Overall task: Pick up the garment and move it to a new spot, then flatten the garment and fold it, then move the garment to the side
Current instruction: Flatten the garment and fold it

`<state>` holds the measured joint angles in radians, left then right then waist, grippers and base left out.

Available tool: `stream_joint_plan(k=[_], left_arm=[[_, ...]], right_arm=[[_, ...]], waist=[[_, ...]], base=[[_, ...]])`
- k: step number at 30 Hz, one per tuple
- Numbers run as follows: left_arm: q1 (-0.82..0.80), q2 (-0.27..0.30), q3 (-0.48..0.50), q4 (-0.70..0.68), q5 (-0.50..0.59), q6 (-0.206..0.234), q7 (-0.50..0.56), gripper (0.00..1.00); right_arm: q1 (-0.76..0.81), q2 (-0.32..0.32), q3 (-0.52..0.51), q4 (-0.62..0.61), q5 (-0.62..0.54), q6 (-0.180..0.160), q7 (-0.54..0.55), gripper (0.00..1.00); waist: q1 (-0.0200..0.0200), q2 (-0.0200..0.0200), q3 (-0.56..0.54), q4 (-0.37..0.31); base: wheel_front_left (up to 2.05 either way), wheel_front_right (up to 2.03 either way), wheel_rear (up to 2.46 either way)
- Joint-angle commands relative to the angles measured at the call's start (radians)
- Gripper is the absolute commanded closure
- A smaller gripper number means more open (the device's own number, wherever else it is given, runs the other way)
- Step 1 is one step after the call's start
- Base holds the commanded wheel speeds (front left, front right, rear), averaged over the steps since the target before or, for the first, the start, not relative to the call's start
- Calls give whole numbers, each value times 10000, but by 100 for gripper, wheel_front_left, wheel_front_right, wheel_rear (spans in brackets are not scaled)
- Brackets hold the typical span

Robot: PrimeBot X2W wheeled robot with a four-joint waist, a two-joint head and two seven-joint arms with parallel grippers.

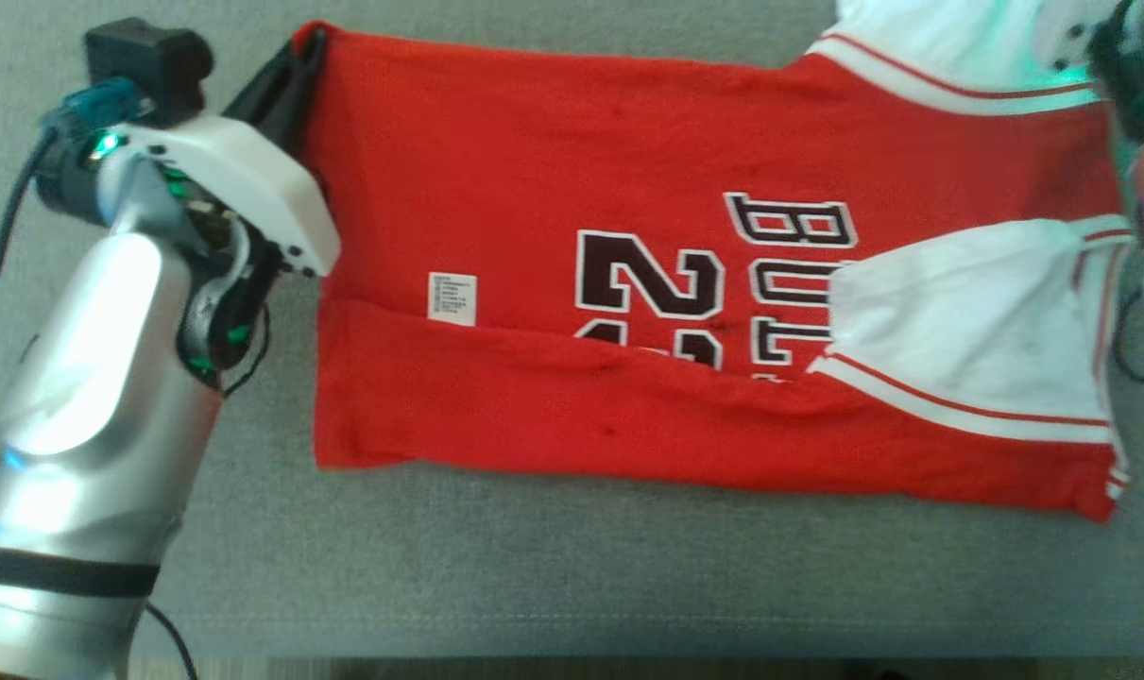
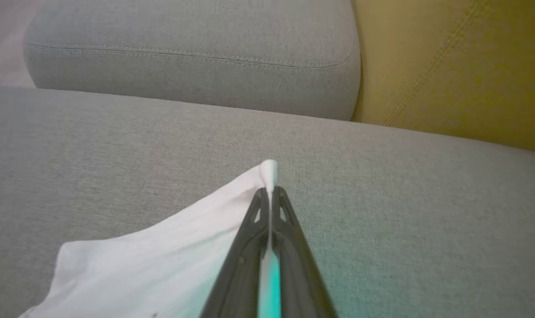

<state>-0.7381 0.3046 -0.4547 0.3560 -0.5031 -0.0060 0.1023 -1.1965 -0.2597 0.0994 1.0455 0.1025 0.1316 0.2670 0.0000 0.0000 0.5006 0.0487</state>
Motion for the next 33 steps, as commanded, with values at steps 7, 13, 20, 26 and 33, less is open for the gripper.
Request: stream_joint_plan(k=[7,13,20,26,33], left_arm=[[498,684,760,-107,-266,193,-397,100],[1622,876,1005,-371,-617,359,-598,100],[3347,1006,1361,-1314,-1101,737,-887,100],[4812,838,1457,-2104,-1435,1075,-1123,100],[5757,613,1412,-2077,-1610,1295,-1369,100]], right_arm=[[1632,-350,1744,-1809,1808,-9,-1018,100],[3777,-1294,2474,-4176,3227,-9,-1383,100],[6929,-1688,1847,-7374,3621,-9,-1138,100],[8808,-1190,954,-8798,3202,-9,-688,100],[10036,-578,347,-9229,2764,-9,-283,100]], waist=[[0,0,-1032,-760],[0,0,-1710,-1148],[0,0,-2252,-1535],[0,0,-2376,-1657],[0,0,-2619,-1603]], base=[[0,0,0],[0,0,0],[0,0,0],[0,0,0],[0,0,0]])
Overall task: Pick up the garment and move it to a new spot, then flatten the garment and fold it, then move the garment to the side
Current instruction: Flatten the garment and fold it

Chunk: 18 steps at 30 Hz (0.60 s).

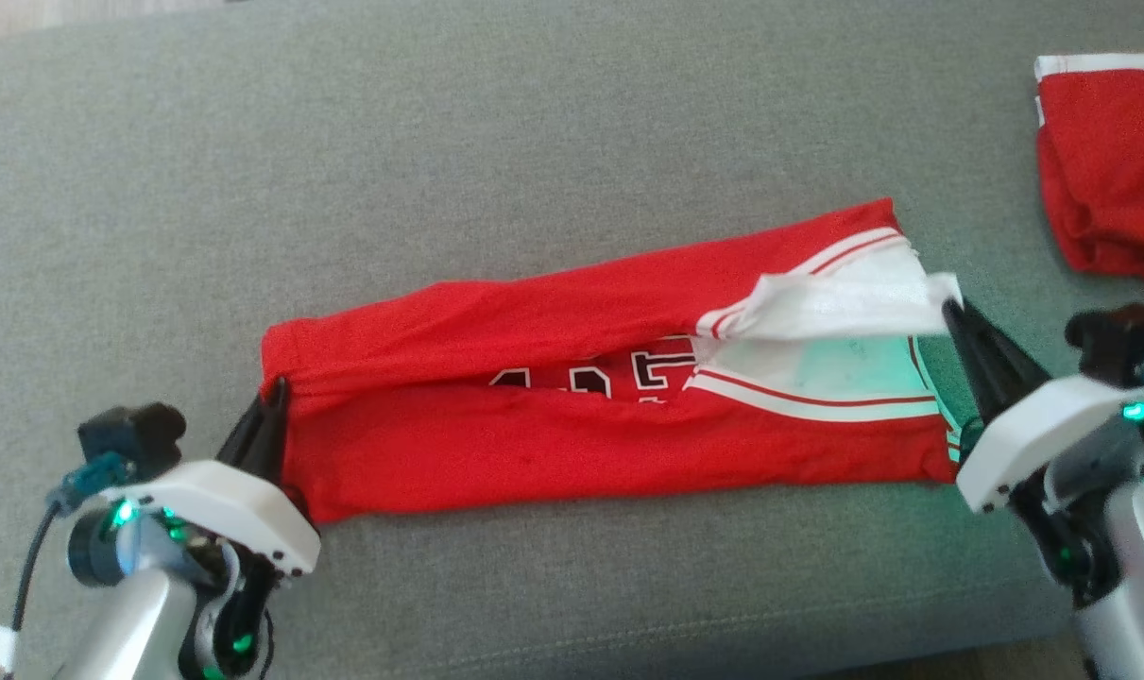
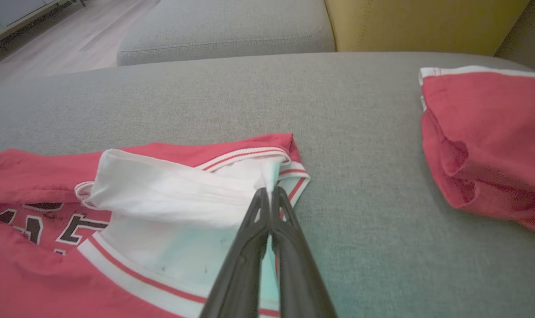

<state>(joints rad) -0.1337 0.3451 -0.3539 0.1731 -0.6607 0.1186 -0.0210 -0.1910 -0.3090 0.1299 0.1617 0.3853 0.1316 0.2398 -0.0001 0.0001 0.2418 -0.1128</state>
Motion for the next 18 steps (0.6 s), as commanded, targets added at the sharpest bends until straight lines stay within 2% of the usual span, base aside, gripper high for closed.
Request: stream_joint_plan(k=[1,6,7,8,9,10,11,12,18], left_arm=[[-227,174,388,-190,-57,46,-164,100],[44,24,412,195,-240,-1,-379,100],[107,-2,416,275,-267,-5,-428,89],[170,-29,416,342,-288,-12,-486,65],[236,-63,429,397,-304,-11,-579,22],[236,-63,429,397,-304,-11,-579,22],[309,-106,455,448,-322,3,-697,0],[394,-157,476,494,-358,6,-796,0],[996,-427,710,343,-453,222,-1571,0]], right_arm=[[108,-29,-29,-394,-115,-9,27,100],[695,218,-276,-403,-319,-9,158,100],[800,240,-273,-390,-358,-9,175,100],[905,265,-290,-368,-398,-9,196,89],[1014,305,-329,-344,-438,-9,216,65],[1014,305,-329,-344,-438,-9,216,65],[1124,362,-373,-339,-458,-9,221,35],[1238,413,-414,-359,-466,-9,224,0],[1890,516,-858,-709,-504,-9,275,0]], waist=[[1,-1,-77,22],[1,-1,-329,13],[1,-1,-389,-1],[1,-1,-439,-12],[1,-1,-502,-23],[1,-1,-502,-23],[1,-1,-569,-32],[1,-1,-633,-40],[1,-1,-981,-38]], base=[[0,0,0],[0,0,0],[0,0,0],[0,0,0],[0,0,0],[0,0,0],[0,0,0],[0,0,0],[0,0,0]])
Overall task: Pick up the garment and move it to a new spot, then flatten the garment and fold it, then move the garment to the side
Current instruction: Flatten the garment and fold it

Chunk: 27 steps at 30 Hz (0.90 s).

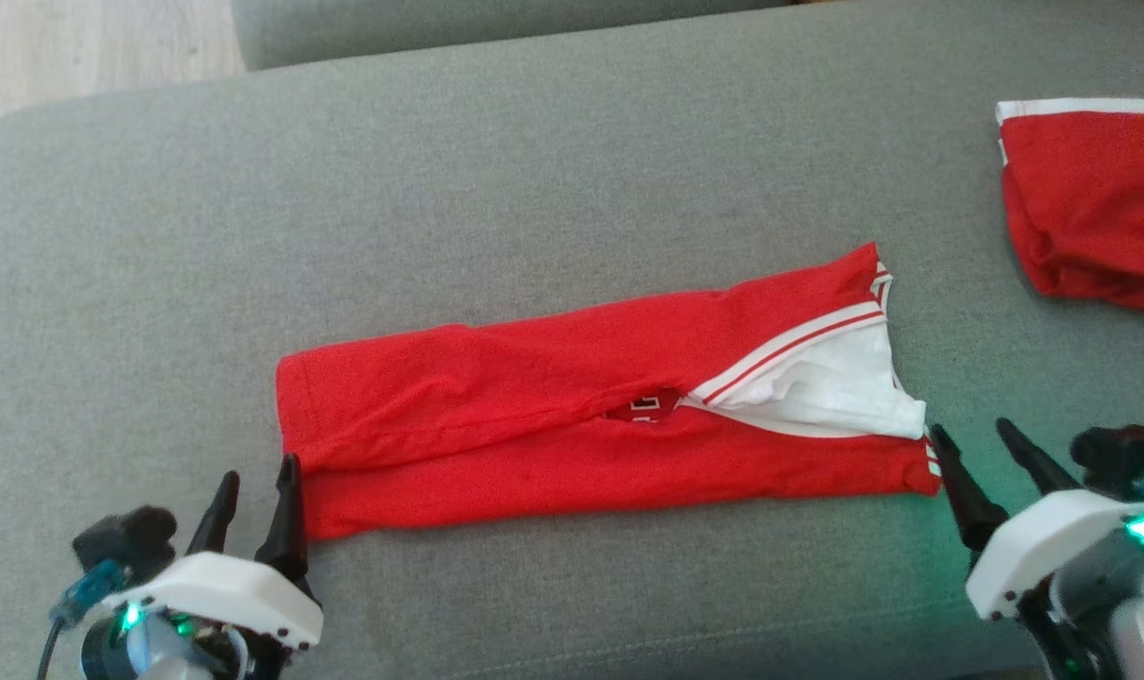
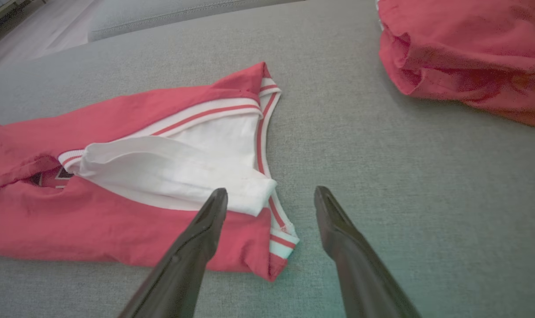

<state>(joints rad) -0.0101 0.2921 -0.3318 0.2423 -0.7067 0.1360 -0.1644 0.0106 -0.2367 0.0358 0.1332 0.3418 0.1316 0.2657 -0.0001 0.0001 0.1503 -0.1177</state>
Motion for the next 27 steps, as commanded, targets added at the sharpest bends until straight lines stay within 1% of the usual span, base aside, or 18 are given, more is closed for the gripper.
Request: stream_joint_plan(k=[1,6,10,18,23,27], left_arm=[[-139,65,548,-441,25,127,-268,0],[132,-31,747,-1005,366,499,-696,0],[137,-88,767,-1463,716,737,-817,0],[23,3,632,-1909,1084,943,-817,0],[5,54,603,-2073,1147,1049,-757,0],[-15,44,586,-2153,1154,1101,-750,0]], right_arm=[[-64,-205,0,-514,-91,-9,42,0],[-162,-191,-255,-906,-298,-9,308,0],[-795,-276,-16,-710,-462,-9,757,0],[-2288,-494,526,953,-533,-9,1754,0],[-2806,-578,876,1845,-322,-9,2433,0],[-3084,-703,1029,2301,-220,-9,2798,0]], waist=[[1,-1,-120,19],[1,-1,-252,112],[1,-1,-169,220],[1,-1,112,607],[1,-1,263,821],[1,-1,384,900]], base=[[0,0,0],[0,0,0],[0,0,0],[0,0,0],[0,0,0],[0,0,0]])
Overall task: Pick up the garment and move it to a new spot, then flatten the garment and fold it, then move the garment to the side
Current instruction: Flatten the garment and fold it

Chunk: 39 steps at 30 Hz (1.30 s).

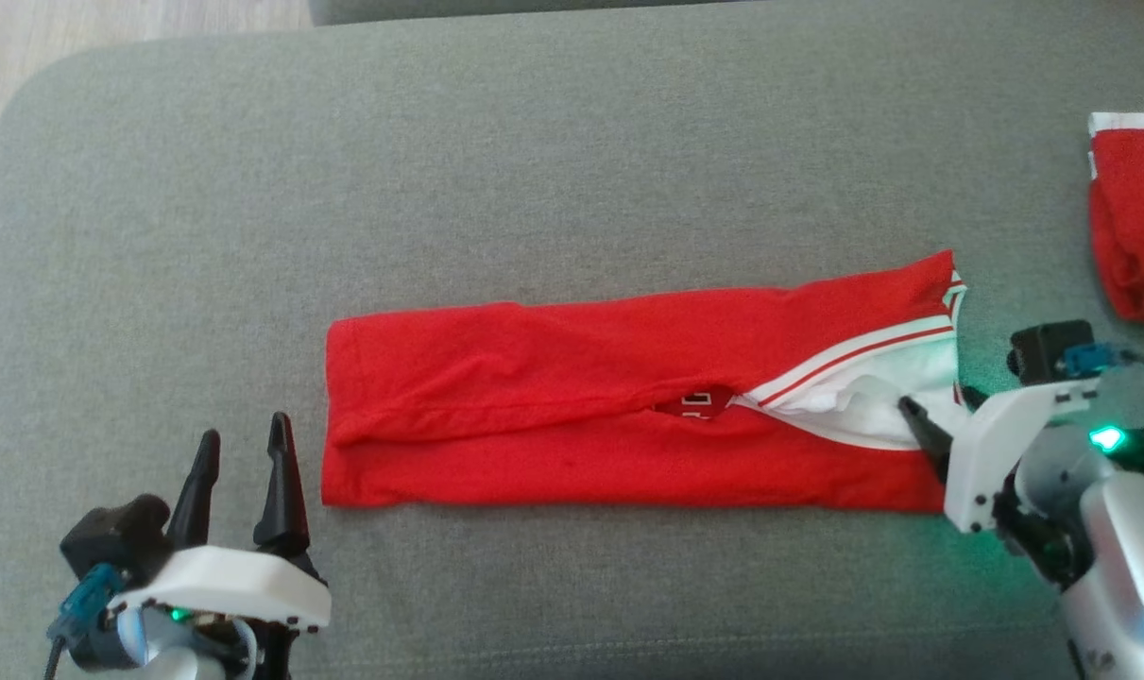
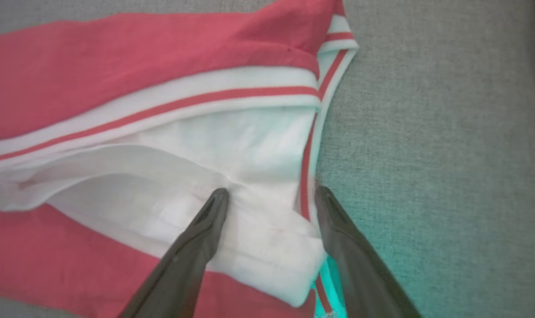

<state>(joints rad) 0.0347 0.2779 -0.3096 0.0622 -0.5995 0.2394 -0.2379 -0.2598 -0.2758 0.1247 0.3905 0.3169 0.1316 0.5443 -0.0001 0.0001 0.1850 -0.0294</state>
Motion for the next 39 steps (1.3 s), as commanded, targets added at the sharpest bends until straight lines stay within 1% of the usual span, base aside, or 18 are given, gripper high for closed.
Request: stream_joint_plan(k=[1,7,12,13,14,15,16,18,19,24,28,31,32,36,39], left_arm=[[-474,183,363,-369,83,79,-16,0],[-575,213,417,-418,83,104,-38,0],[-643,250,425,-441,95,120,-41,0],[-656,260,423,-443,97,122,-41,0],[-670,266,417,-443,99,123,-37,0],[-685,269,407,-452,106,134,-25,0],[-696,273,396,-465,115,148,-13,0],[-726,293,388,-478,123,159,3,0],[-739,304,382,-469,126,157,7,0],[-723,320,340,-435,129,182,32,0],[-658,340,324,-425,115,210,56,0],[-597,330,292,-419,100,225,68,0],[-562,325,268,-427,98,243,81,0],[-520,317,236,-463,86,263,86,0],[-538,308,208,-478,86,278,89,0]], right_arm=[[-450,-326,151,-166,36,-9,75,0],[-844,-337,382,366,40,-9,437,0],[-978,-292,661,577,203,-9,579,0],[-1004,-283,728,614,241,-9,568,18],[-1026,-268,798,649,287,-9,552,45],[-1048,-256,865,679,324,-9,528,57],[-1072,-246,930,707,361,-9,495,65],[-1126,-228,1056,757,422,-9,428,93],[-1154,-219,1118,764,441,-9,344,100],[-1296,-160,1356,794,539,-9,-134,100],[-1466,-291,1372,812,559,-9,-474,100],[-1553,-528,1207,788,548,-9,-635,100],[-1583,-735,1050,729,519,-9,-687,100],[-1544,-1177,743,469,498,-9,-619,100],[-1491,-1369,630,69,618,-9,-482,100]], waist=[[1,-1,70,23],[1,-1,262,4],[1,-1,336,-26],[1,-1,347,-34],[1,-1,349,-42],[1,-1,346,-49],[1,-1,340,-56],[1,-1,334,-69],[1,-1,312,-77],[1,-1,98,-170],[1,-1,-118,-315],[1,-1,-245,-448],[1,-1,-299,-550],[1,-1,-319,-743],[1,-1,-256,-874]], base=[[0,0,0],[0,0,0],[0,0,0],[0,0,0],[0,0,0],[0,0,0],[0,0,0],[0,0,0],[0,0,0],[0,0,0],[0,0,0],[0,0,0],[0,0,0],[0,0,0],[0,0,0]])
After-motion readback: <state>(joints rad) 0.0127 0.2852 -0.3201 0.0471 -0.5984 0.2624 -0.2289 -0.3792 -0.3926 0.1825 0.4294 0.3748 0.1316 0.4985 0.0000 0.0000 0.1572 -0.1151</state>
